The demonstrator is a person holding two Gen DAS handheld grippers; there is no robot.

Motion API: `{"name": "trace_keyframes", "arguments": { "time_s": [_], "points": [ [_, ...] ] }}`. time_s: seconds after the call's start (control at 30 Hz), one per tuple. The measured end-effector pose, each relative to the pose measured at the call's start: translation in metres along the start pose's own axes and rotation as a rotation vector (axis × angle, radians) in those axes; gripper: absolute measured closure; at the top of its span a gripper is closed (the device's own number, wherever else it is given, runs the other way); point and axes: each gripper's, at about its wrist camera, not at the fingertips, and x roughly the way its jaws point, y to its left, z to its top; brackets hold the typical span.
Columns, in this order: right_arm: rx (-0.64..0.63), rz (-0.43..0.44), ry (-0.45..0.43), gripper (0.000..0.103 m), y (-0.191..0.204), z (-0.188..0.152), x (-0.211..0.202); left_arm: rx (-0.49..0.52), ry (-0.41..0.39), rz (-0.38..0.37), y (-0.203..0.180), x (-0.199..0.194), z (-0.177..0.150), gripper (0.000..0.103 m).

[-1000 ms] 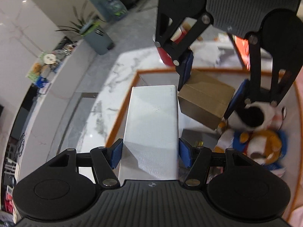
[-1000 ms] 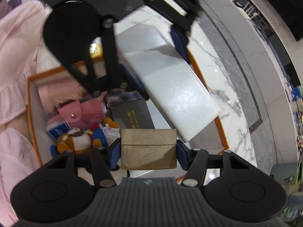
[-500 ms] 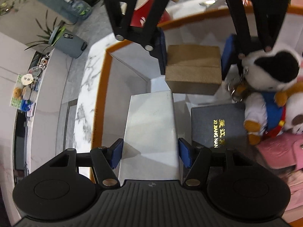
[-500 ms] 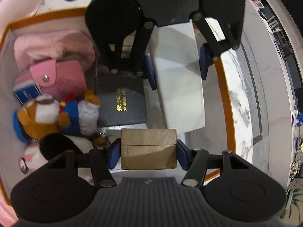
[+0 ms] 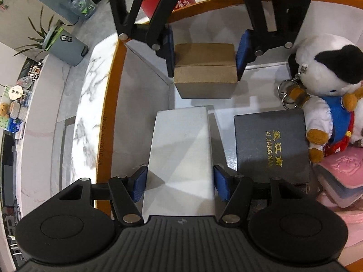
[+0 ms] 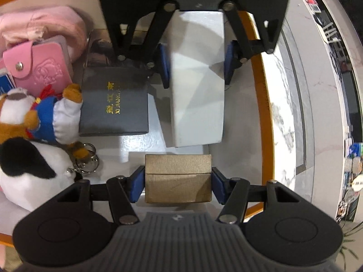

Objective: Organize objects
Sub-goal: 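Lower the white long box into the box while the right tool lowers the cardboard box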

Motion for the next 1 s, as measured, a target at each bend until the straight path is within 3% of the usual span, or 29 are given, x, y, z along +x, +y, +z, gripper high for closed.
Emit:
{"name": "trace_keyframes", "arguments": {
  "time_s": [0.2, 0.57, 0.67, 0.9, 1.0],
  "points": [
    [-0.044, -0.021, -0.018, 0.041, 0.002, 0.005, 0.006, 0.029, 0.011, 0.024, -0.007, 0.0, 0.0, 0.028],
    [-0.1, -0.092, 0.01, 0.039, 0.006, 0.015, 0.011, -0.049, 0.005, 0.037, -0.002, -0.005, -0.001, 0.028],
    [-0.101, -0.135, 0.0, 0.032, 0.006, 0.018, 0.006, -0.078, -0.003, 0.048, 0.0, -0.007, 0.0, 0.029],
    [-0.063, -0.127, 0.018, 0.037, 0.004, 0.033, -0.003, -0.141, -0.025, 0.087, 0.001, -0.019, -0.003, 0.032],
    [-0.042, -0.097, 0.048, 0.035, -0.005, 0.017, 0.001, -0.162, -0.023, 0.086, 0.001, -0.022, -0.002, 0.032]
  ]
}}
